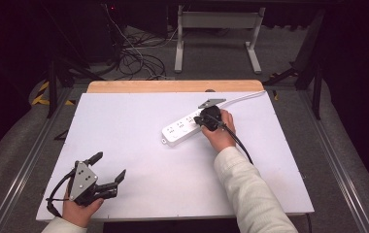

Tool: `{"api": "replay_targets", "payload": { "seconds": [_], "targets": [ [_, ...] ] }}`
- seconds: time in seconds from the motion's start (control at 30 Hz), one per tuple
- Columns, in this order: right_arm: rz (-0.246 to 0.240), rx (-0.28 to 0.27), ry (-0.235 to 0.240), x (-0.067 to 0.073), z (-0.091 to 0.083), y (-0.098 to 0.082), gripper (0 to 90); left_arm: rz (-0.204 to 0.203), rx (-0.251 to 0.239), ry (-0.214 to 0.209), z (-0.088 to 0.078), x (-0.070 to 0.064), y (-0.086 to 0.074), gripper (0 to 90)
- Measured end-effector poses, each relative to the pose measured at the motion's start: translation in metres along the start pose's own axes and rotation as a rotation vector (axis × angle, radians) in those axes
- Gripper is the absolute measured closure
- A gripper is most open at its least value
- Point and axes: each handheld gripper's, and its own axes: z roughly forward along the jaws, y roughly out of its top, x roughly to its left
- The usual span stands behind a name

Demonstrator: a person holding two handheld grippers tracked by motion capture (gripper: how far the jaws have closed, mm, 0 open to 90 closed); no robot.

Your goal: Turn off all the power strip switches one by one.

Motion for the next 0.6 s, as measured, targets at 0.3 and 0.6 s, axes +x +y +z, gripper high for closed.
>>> {"api": "replay_targets", "payload": {
  "seconds": [0.3, 0.6],
  "targets": [
    [-0.001, 0.01, 0.014, 0.0027, 0.0048, -0.0008, 90.0, 0.006, 0.003, 0.002, 0.0001, 0.0008, -0.0001, 13.0],
    [-0.009, 0.017, 0.006, 0.0043, 0.0065, -0.0022, 90.0, 0.0, 0.002, 0.0, 0.0, 0.0, -0.0001, 13.0]
  ]
}}
